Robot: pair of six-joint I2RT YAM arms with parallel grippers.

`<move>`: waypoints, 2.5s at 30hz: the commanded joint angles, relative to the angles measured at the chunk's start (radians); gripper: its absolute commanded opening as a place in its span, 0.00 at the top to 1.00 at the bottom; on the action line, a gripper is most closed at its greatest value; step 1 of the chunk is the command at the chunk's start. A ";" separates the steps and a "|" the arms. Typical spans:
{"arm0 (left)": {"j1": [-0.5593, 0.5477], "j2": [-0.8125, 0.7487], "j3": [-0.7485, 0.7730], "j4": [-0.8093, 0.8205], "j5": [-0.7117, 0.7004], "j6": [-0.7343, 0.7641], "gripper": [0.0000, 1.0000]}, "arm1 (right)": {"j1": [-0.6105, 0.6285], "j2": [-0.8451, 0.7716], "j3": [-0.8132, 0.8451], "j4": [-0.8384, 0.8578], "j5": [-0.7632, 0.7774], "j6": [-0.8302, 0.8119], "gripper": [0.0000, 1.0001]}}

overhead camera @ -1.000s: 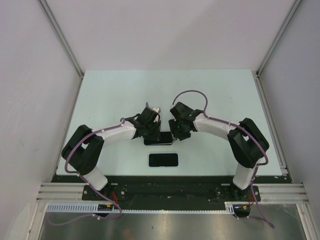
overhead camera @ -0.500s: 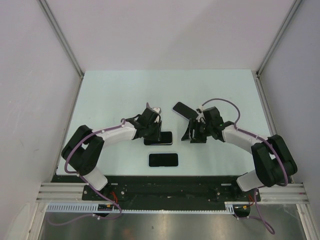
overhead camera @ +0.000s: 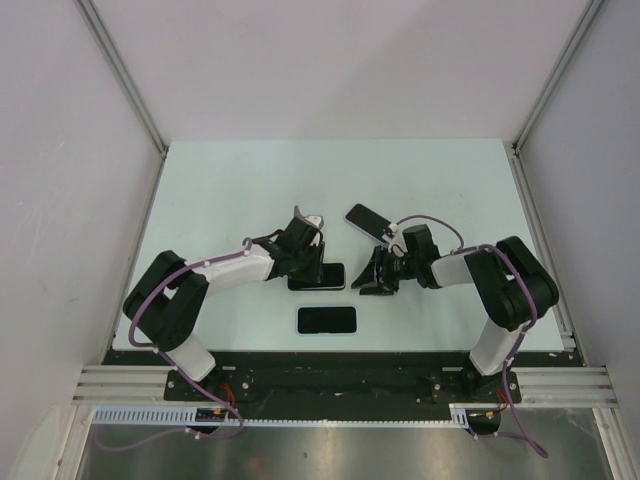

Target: Put the phone into the phone case

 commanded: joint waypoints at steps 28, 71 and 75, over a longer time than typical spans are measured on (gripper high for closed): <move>-0.023 0.046 -0.033 -0.048 -0.003 -0.004 0.57 | 0.140 0.240 0.291 -0.269 0.241 -0.138 0.80; -0.050 -0.003 -0.070 -0.050 -0.060 -0.024 0.56 | 0.364 -0.422 0.275 -0.644 1.100 -0.244 0.54; -0.052 -0.013 -0.072 -0.050 -0.063 -0.024 0.56 | 0.201 -0.504 0.170 -0.555 0.799 -0.186 0.33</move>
